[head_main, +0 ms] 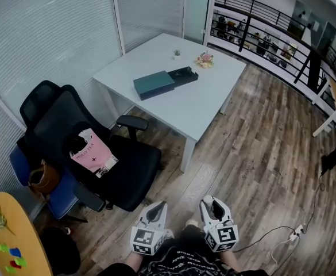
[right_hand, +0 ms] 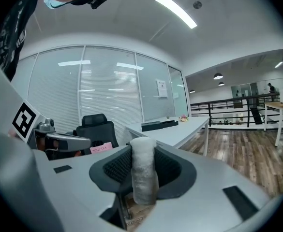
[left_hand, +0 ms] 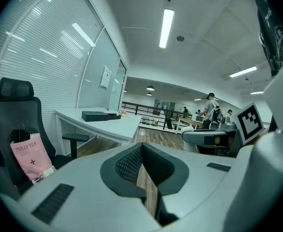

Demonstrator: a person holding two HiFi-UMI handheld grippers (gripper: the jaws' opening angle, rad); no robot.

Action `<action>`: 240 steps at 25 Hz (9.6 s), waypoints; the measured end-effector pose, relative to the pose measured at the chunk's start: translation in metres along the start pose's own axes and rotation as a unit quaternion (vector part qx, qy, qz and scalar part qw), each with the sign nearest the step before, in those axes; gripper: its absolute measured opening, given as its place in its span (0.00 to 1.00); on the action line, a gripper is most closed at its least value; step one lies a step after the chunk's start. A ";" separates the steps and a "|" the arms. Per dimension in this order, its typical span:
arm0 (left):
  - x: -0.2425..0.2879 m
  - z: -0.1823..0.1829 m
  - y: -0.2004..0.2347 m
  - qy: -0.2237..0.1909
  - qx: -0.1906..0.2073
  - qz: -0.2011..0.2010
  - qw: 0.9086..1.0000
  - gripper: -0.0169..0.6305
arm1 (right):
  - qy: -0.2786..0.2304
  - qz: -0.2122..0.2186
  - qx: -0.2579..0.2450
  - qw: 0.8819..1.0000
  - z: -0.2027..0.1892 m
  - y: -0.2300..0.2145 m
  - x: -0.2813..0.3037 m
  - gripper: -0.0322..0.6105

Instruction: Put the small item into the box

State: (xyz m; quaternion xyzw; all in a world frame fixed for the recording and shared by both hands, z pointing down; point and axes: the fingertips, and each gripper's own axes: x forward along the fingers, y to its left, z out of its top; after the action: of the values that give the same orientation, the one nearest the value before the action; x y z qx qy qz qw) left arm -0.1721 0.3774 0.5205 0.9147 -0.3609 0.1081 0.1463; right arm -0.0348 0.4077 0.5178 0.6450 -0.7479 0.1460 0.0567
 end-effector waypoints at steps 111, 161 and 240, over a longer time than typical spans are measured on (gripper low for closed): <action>0.486 0.181 0.294 0.055 0.002 0.103 0.993 0.05 | 0.111 0.195 -0.308 0.925 0.278 -0.251 0.690 0.27; 0.496 0.126 0.339 0.112 -0.130 0.172 0.970 0.05 | 0.327 0.300 -0.354 0.823 0.139 -0.260 0.862 0.45; 0.435 0.190 0.260 0.002 0.025 0.026 0.999 0.05 | 0.029 0.094 -0.048 0.994 0.171 -0.193 0.486 0.07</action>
State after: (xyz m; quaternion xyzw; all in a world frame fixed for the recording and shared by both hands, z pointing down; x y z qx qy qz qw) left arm -0.0231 -0.1429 0.5239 0.9084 -0.3811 0.1225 0.1207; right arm 0.0941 -0.1272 0.5165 0.5639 -0.8094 0.1330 0.0956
